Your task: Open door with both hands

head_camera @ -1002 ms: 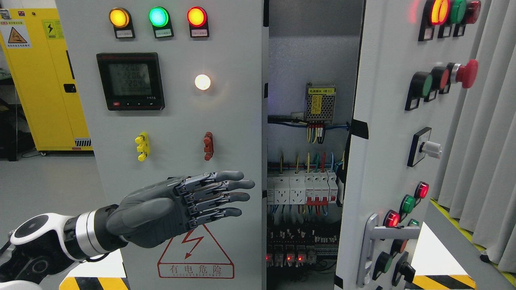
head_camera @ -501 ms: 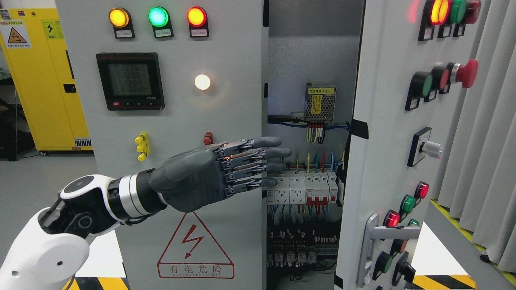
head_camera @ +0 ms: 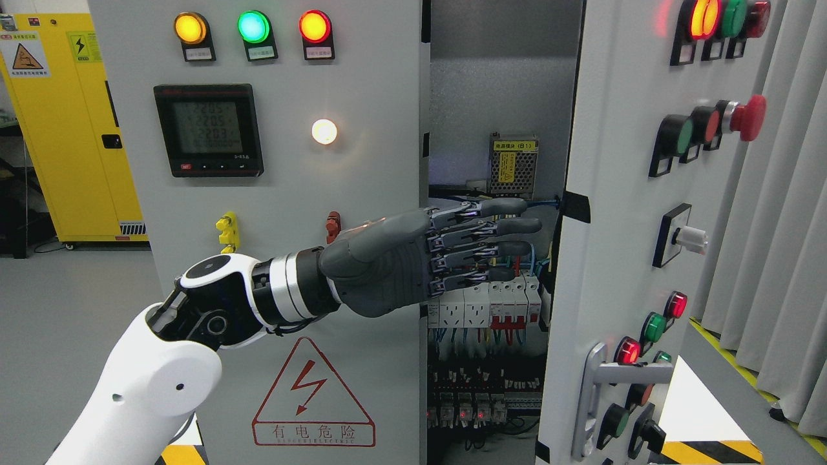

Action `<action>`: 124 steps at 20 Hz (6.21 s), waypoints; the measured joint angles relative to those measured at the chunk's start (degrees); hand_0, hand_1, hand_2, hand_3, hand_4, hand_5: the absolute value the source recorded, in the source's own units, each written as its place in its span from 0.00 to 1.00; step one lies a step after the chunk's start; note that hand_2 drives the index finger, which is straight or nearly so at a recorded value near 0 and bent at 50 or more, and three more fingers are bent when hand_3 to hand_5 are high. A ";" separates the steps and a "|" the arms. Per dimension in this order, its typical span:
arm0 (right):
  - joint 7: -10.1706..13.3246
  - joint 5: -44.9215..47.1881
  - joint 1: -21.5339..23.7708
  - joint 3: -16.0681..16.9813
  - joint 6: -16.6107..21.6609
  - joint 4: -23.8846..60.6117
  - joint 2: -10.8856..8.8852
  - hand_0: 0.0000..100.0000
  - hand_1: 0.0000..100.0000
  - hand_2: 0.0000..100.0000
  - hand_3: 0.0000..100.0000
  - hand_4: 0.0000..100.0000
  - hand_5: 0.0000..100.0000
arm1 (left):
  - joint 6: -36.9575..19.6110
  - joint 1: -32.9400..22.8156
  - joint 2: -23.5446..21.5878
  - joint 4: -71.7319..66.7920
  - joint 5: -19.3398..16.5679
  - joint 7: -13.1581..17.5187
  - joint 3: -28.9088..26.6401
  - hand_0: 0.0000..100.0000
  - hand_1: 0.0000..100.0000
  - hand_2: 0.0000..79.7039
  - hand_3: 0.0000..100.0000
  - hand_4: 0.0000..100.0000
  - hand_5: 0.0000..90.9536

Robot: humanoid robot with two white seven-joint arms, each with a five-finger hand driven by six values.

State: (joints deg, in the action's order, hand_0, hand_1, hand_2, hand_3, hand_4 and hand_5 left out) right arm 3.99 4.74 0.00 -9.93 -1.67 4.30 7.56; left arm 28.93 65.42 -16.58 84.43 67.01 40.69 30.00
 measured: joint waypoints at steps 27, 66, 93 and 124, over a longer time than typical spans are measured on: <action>0.04 0.00 0.00 0.00 -0.01 0.00 0.00 0.00 0.50 0.04 0.00 0.00 0.00 | 0.14 5.36 16.32 -8.38 -3.43 -0.04 4.36 0.12 0.56 0.00 0.00 0.00 0.00; -0.07 0.00 0.00 0.00 -0.02 0.00 0.00 0.00 0.50 0.04 0.00 0.00 0.00 | -1.82 12.10 26.60 -12.27 -1.15 -8.98 10.18 0.12 0.56 0.00 0.00 0.00 0.00; -0.08 0.01 0.00 0.00 -0.01 0.00 0.00 0.00 0.50 0.04 0.00 0.00 0.00 | -2.72 -26.10 8.53 7.35 -18.79 -9.28 6.13 0.12 0.56 0.00 0.00 0.00 0.00; -0.09 0.00 0.00 0.00 -0.02 0.00 0.00 0.00 0.50 0.04 0.00 0.00 0.00 | -34.22 -68.53 9.43 -54.10 -38.00 -8.91 -5.69 0.12 0.56 0.00 0.00 0.00 0.00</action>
State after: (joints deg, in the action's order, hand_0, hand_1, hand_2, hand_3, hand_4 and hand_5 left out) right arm 3.90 4.74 0.00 -9.93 -1.69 4.31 7.56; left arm -5.28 -3.11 -7.15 30.33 29.01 31.78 24.30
